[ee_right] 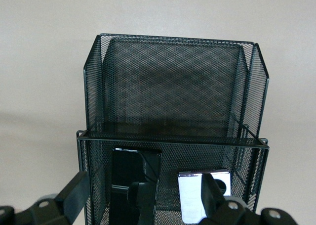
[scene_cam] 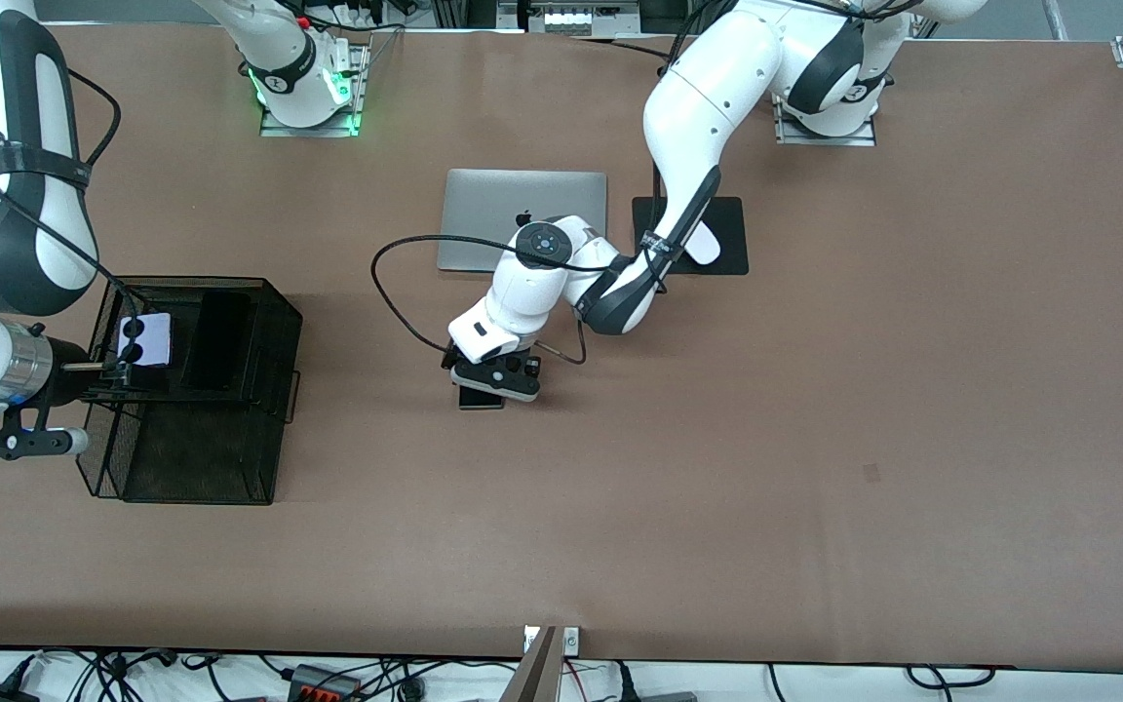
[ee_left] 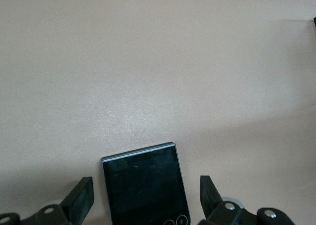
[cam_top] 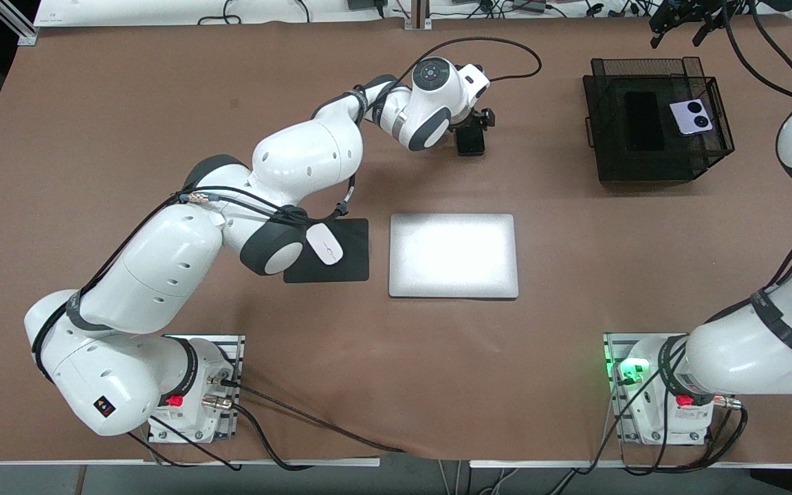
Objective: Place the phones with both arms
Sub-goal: 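Lower the small phone at the laptop front while the right gripper withdraws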
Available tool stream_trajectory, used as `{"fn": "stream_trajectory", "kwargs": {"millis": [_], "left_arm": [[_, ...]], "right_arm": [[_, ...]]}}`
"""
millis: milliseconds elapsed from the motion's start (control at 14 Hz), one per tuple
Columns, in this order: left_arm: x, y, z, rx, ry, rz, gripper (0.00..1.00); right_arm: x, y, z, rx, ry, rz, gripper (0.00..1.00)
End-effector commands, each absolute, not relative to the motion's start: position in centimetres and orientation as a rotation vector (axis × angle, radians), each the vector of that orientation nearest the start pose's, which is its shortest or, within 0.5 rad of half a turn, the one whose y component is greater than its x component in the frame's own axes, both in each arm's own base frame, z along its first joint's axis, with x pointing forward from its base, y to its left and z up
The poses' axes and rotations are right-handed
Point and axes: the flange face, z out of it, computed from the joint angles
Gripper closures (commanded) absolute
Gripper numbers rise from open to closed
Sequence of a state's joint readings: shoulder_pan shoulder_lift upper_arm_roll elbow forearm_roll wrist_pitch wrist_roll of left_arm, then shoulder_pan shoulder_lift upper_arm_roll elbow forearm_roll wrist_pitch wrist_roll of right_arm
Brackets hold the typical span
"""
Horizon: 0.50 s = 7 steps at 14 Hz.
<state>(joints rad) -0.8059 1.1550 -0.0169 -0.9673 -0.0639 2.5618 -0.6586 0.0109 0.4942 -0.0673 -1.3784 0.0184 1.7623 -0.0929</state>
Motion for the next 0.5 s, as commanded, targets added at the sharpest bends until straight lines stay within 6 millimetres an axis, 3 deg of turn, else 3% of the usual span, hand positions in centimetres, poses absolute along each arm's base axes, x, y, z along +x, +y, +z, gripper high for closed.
{"fn": "stream_trajectory", "kwargs": {"millis": [0, 72, 286, 429], "left_arm": [[56.6, -59.8, 19.7, -3.416, 0.225, -0.577, 0.07], [56.9, -59.6, 20.0, -3.415, 0.220, -0.581, 0.07], [58.7, -57.6, 21.0, -3.386, 0.205, -0.520, 0.07], [61.5, -54.4, 24.2, -3.361, 0.206, -0.433, 0.07]], "right_arm": [[68.8, -2.6, 43.0, -3.134, -0.052, 0.150, 0.00], [68.8, -2.4, 43.0, -3.135, -0.054, 0.148, 0.00], [68.8, 0.9, 42.9, -3.135, -0.112, 0.153, 0.00], [68.8, 2.0, 42.6, -3.134, -0.135, 0.160, 0.00]]}}
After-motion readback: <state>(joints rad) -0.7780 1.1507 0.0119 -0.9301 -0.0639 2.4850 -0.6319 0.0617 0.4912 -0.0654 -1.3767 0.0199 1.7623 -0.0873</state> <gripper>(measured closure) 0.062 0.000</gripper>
